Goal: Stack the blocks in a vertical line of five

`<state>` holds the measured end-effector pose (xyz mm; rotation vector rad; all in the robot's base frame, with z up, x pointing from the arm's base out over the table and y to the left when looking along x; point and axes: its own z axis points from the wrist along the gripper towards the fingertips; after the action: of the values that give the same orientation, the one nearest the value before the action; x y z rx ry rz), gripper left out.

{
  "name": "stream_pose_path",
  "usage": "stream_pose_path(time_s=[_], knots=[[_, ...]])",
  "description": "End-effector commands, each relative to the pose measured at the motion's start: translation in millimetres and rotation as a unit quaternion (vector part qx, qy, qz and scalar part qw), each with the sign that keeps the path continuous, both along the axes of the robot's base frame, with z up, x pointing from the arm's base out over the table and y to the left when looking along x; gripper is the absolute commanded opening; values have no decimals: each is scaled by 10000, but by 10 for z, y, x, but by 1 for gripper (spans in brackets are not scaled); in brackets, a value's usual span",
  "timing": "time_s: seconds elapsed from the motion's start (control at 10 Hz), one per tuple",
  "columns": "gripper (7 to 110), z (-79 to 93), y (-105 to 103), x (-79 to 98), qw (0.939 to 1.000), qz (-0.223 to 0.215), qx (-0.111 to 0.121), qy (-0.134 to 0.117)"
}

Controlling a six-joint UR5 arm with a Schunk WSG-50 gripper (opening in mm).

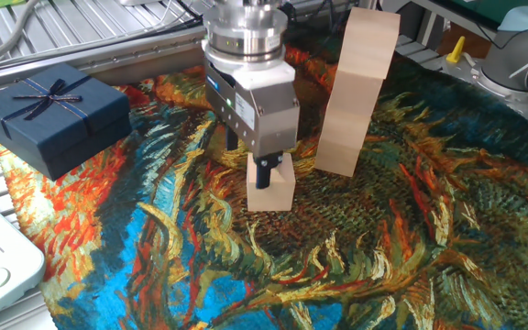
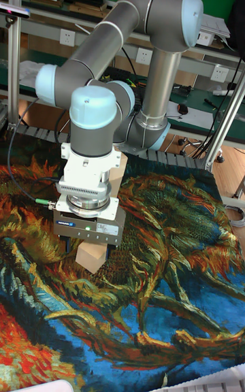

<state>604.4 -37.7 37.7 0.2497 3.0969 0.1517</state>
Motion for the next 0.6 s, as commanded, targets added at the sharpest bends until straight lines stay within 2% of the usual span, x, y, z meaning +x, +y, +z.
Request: stream_pose_path(time_s=[0.0, 0.2, 0.5], knots=[[88, -109, 32, -37, 9995, -292, -106, 57], [88, -143, -21, -91, 9989, -365, -245, 142], [88, -133, 37, -145, 9985, -479, -203, 143]])
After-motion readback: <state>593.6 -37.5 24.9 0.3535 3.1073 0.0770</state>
